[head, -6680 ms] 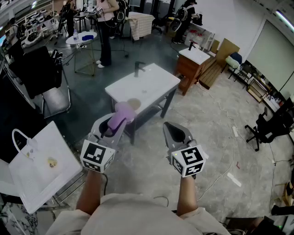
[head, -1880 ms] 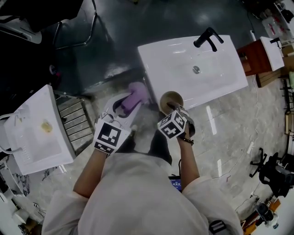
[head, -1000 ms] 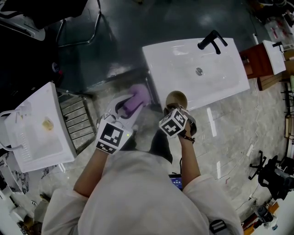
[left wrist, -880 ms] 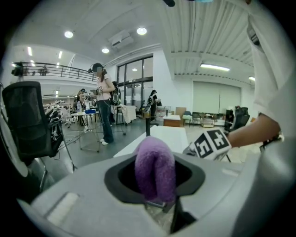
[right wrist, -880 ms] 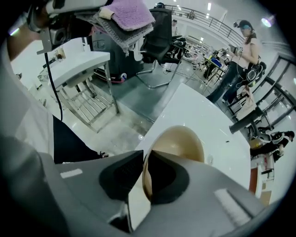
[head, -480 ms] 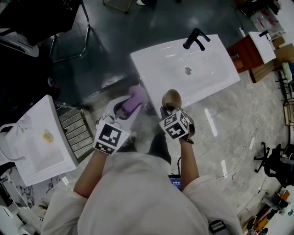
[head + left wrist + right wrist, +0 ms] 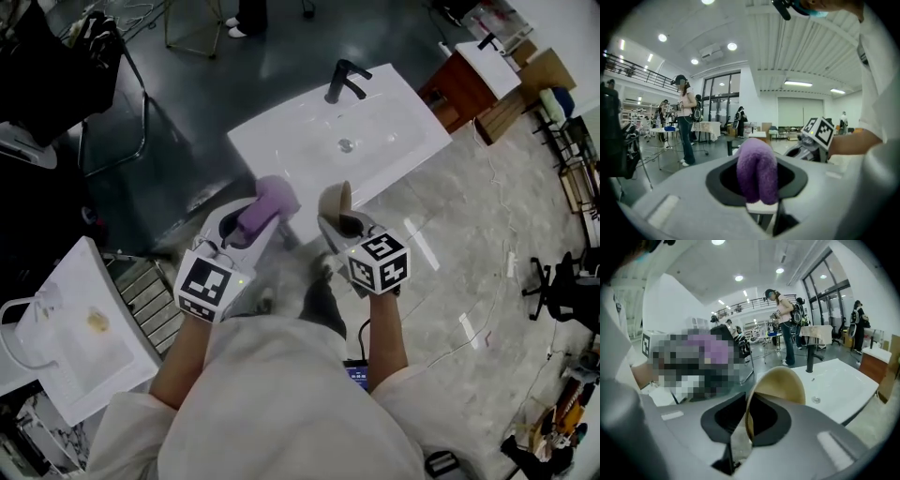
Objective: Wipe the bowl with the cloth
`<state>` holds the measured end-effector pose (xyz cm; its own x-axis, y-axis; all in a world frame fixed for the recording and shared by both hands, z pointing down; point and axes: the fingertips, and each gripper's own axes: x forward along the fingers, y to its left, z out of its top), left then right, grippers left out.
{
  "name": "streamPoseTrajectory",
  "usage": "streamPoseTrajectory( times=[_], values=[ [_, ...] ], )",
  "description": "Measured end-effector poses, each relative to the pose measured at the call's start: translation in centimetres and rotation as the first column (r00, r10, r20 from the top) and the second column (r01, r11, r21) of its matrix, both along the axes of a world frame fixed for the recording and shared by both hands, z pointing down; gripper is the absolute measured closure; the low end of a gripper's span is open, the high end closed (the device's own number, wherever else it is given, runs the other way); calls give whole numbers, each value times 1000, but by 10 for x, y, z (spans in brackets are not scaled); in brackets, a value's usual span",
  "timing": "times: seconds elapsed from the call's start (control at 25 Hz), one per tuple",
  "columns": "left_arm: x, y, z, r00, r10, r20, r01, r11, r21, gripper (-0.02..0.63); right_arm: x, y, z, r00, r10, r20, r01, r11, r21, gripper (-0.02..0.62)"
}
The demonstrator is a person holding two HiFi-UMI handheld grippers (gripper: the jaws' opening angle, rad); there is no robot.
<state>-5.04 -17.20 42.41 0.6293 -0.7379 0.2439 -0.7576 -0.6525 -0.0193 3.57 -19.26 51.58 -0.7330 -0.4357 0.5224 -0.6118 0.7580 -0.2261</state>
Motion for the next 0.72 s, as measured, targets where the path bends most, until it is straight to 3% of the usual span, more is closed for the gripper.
streamPoseTrajectory(
  times=[0.2, 0.32, 0.6, 0.72],
  values=[
    [35, 6, -33, 988, 137, -76, -133, 990, 47, 488, 18, 13, -41, 981, 55, 184, -55, 998, -6, 563],
    [64, 14, -49, 967, 240, -81, -233, 969, 86, 488, 29, 25, -55, 970, 72, 231, -74, 997, 3, 565],
    [124, 41, -56, 911, 409, 49, -412, 905, 106, 488, 30, 57, -78, 968, 19, 250, -35, 998, 59, 566],
    [137, 48, -58, 897, 440, 49, -442, 889, 115, 488, 27, 72, -88, 965, -23, 260, 3, 997, 79, 563]
  ],
)
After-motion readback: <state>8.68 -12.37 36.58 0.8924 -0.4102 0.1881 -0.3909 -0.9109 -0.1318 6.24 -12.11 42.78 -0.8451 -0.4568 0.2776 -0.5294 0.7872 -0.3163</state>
